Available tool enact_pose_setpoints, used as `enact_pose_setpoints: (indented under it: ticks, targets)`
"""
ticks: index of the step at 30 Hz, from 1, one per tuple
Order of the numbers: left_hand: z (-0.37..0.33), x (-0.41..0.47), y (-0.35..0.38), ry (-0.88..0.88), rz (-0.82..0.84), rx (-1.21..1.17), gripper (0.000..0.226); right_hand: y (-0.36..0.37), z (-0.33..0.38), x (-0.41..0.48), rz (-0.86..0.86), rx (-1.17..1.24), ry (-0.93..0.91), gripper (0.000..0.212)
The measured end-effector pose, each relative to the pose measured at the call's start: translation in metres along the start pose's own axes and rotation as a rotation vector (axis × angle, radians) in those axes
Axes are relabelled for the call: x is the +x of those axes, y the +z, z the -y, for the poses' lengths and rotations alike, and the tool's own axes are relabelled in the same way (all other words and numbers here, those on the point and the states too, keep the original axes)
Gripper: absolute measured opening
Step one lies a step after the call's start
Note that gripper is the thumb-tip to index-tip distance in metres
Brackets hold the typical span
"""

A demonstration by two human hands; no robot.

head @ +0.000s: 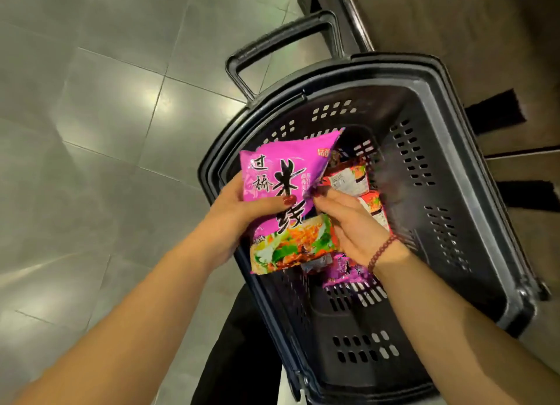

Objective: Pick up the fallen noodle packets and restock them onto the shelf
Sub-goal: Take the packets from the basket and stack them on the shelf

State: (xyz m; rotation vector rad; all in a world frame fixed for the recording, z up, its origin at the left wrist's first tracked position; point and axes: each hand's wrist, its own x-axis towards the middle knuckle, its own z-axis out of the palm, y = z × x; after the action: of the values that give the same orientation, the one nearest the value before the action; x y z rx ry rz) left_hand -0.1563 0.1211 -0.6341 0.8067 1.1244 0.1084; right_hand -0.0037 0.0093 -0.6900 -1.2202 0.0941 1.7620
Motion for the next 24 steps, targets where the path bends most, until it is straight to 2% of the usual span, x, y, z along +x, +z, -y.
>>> enact_pose_setpoints:
  ticks: [3, 5, 9, 11, 13, 15, 17, 18, 22, 24]
  targets:
    - [-0.001, -0.005, -0.015, 0.062, -0.15, 0.037, 0.059, 0.012, -0.002, 0.011, -0.078, -0.089, -0.022, 0.027]
    - [-0.006, -0.008, -0.026, 0.095, -0.224, 0.002, 0.051, 0.011, -0.004, 0.023, -0.237, -0.138, -0.034, 0.024]
    - [-0.014, -0.013, -0.047, 0.15, -0.302, -0.036, 0.057, -0.01, -0.012, 0.057, -0.599, -0.217, -0.014, 0.042]
    - [-0.015, -0.012, -0.052, 0.141, -0.3, -0.052, 0.056, -0.025, -0.02, 0.077, -0.722, -0.256, 0.014, 0.052]
    - [-0.014, -0.009, -0.054, 0.133, -0.286, -0.043, 0.05, -0.039, -0.025, 0.096, -0.743, -0.285, 0.075, 0.047]
    - [-0.014, -0.005, -0.056, 0.136, -0.278, -0.033, 0.052, -0.046, -0.027, 0.115, -0.721, -0.31, 0.152, 0.033]
    - [-0.012, -0.002, -0.058, 0.139, -0.287, -0.041, 0.059, -0.053, -0.031, 0.133, -0.715, -0.359, 0.232, 0.035]
    - [-0.012, -0.001, -0.058, 0.142, -0.293, -0.042, 0.054, -0.055, -0.033, 0.14, -0.715, -0.415, 0.252, 0.036]
    - [-0.008, 0.001, -0.059, 0.147, -0.294, -0.041, 0.046, -0.055, -0.036, 0.15, -0.692, -0.671, 0.288, 0.023]
    - [-0.007, 0.001, -0.059, 0.145, -0.306, -0.043, 0.047, -0.051, -0.037, 0.144, -0.706, -0.705, 0.21, 0.018]
